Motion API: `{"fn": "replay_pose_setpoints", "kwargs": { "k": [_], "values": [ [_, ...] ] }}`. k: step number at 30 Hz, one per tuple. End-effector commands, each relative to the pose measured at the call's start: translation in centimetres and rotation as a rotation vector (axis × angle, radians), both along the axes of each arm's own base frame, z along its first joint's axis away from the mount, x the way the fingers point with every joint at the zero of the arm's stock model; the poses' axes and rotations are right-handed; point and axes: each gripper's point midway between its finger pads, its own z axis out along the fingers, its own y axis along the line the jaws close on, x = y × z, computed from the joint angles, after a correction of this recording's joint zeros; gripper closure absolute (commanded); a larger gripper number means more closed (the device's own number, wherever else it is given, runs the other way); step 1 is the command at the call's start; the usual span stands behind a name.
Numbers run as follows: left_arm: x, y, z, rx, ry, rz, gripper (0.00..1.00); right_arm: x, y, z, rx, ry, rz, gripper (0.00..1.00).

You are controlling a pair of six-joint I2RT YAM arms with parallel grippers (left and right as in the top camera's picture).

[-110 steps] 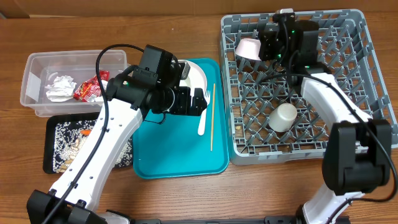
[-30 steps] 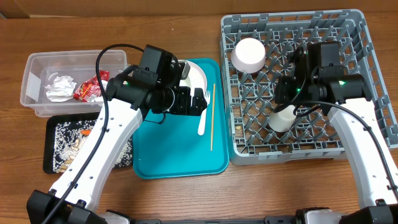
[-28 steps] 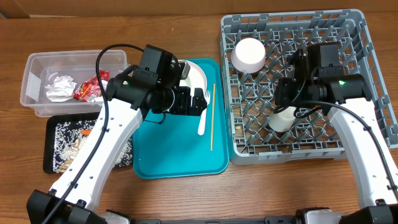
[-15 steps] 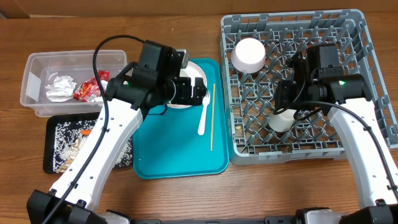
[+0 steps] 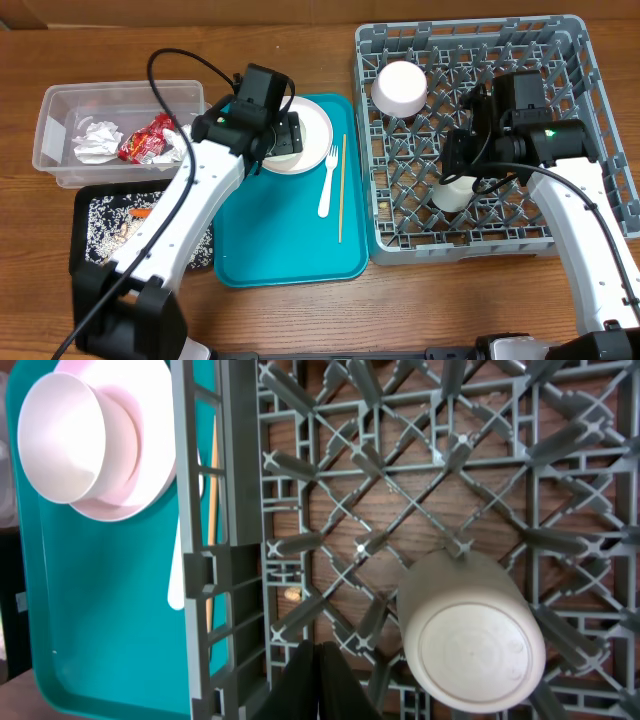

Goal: Sort waste into correct bins and load items into the dishwasher
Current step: 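Move the left gripper over the white plates on the teal tray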

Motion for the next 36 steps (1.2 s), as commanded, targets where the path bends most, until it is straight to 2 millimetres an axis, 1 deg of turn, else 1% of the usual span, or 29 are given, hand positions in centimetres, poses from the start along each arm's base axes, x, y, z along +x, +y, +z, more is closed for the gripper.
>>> {"fn": "replay_pose_setpoints", "kwargs": {
  "k": [1, 2, 3, 4, 10, 15, 19, 20, 23, 25, 27, 28, 30, 32, 36],
  "values": [
    [1.7, 1.3, -1.6, 0.059, -0.005, 0.084, 0.18, 0.1, 0.1, 0.6, 0.010, -0.016, -0.001, 0.96],
    [1.9, 1.2, -2.2, 0.062, 0.001, 0.084, 0.15, 0.1, 0.1, 0.6, 0.010, -0.016, -0.001, 0.96],
    [2.0, 1.1, -2.8, 0.066, 0.011, 0.083, 0.04, 0.1, 0.1, 0.6, 0.010, -0.016, -0.001, 0.96],
    [2.1, 1.1, -3.2, 0.071, 0.020, 0.083, 0.00, 0.1, 0.1, 0.6, 0.010, -0.016, -0.001, 0.96],
    [2.0, 1.2, -6.3, 0.100, 0.090, 0.081, 0.00, 0.1, 0.1, 0.6, 0.010, -0.018, -0.001, 0.96],
    [1.9, 1.3, -8.1, 0.117, 0.128, 0.081, 0.00, 0.2, 0.1, 0.6, 0.010, -0.020, -0.001, 0.95],
    [2.1, 1.5, -9.0, 0.134, 0.135, 0.086, 0.00, 0.2, 0.1, 0.6, 0.010, -0.020, -0.001, 0.94],
    [2.3, 1.4, -9.0, 0.130, 0.129, 0.087, 0.01, 0.2, 0.1, 0.6, 0.010, -0.021, -0.001, 0.92],
    [2.9, 1.1, -8.9, 0.102, 0.110, 0.088, 0.04, 0.2, 0.1, 0.6, 0.010, -0.022, -0.001, 0.91],
    [3.1, 1.2, -8.9, 0.083, 0.106, 0.103, 0.12, 0.3, 0.1, 0.6, 0.011, -0.025, -0.001, 0.91],
    [3.2, 1.6, -8.9, 0.073, 0.107, 0.132, 0.24, 0.3, 0.1, 0.6, 0.011, -0.024, -0.001, 0.90],
    [3.2, 1.7, -8.9, 0.071, 0.108, 0.139, 0.29, 0.3, 0.1, 0.6, 0.010, -0.023, -0.001, 0.90],
    [3.2, 2.0, -9.0, 0.068, 0.109, 0.154, 0.35, 0.4, 0.1, 0.5, 0.011, -0.023, -0.001, 0.89],
    [3.3, 2.4, -9.1, 0.063, 0.114, 0.176, 0.39, 0.4, 0.1, 0.4, 0.010, -0.019, -0.001, 0.89],
    [3.4, 3.2, -9.4, 0.048, 0.118, 0.226, 0.42, 0.4, 0.1, 0.3, 0.010, -0.015, -0.001, 0.89]
  ]
}}
